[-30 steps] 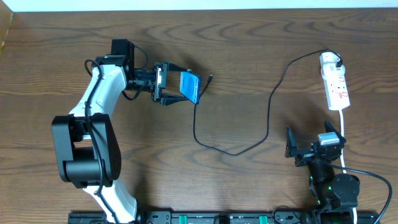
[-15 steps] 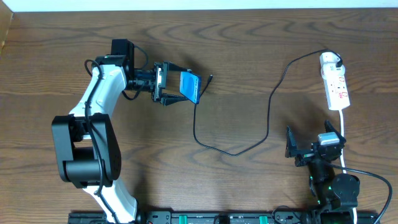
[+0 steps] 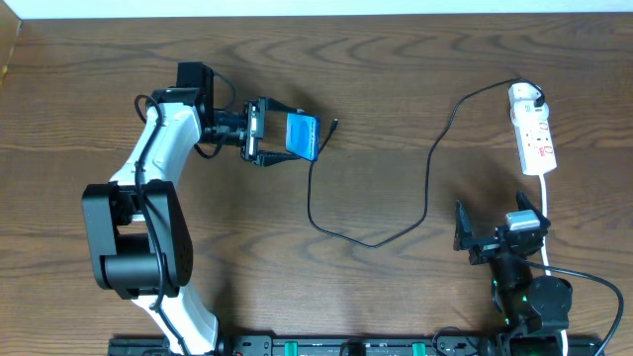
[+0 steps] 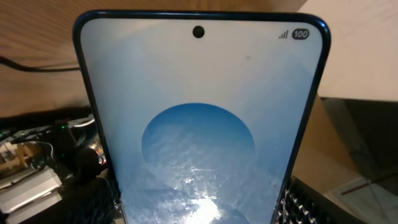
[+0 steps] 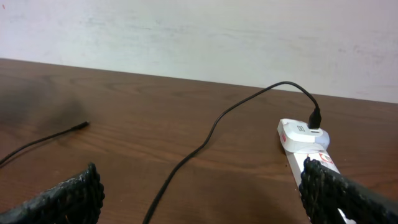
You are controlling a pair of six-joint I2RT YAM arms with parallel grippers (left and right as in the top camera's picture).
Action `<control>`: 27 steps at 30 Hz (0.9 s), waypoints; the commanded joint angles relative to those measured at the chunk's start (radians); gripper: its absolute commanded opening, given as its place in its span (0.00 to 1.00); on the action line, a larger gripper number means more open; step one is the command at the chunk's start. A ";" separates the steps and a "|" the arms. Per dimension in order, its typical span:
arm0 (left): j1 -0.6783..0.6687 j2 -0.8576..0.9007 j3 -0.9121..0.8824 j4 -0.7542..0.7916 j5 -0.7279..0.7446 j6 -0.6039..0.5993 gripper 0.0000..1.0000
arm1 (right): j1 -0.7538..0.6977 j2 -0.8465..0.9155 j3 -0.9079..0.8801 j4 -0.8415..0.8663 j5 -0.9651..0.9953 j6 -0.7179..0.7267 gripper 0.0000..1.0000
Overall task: Plug charger to phone and switch on socket
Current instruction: 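Hold the phone upright near the cable connector with the left gripper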
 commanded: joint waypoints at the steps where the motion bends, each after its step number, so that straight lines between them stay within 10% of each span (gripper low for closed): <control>1: -0.002 -0.034 0.006 -0.003 0.055 -0.040 0.66 | -0.004 0.000 -0.002 -0.004 0.004 0.013 0.99; 17: -0.002 -0.034 0.006 -0.003 0.050 -0.061 0.66 | -0.004 0.000 -0.002 -0.005 0.004 0.013 0.99; 27: -0.002 -0.034 0.006 -0.003 -0.206 -0.061 0.66 | -0.004 0.000 -0.002 -0.005 0.004 0.013 0.99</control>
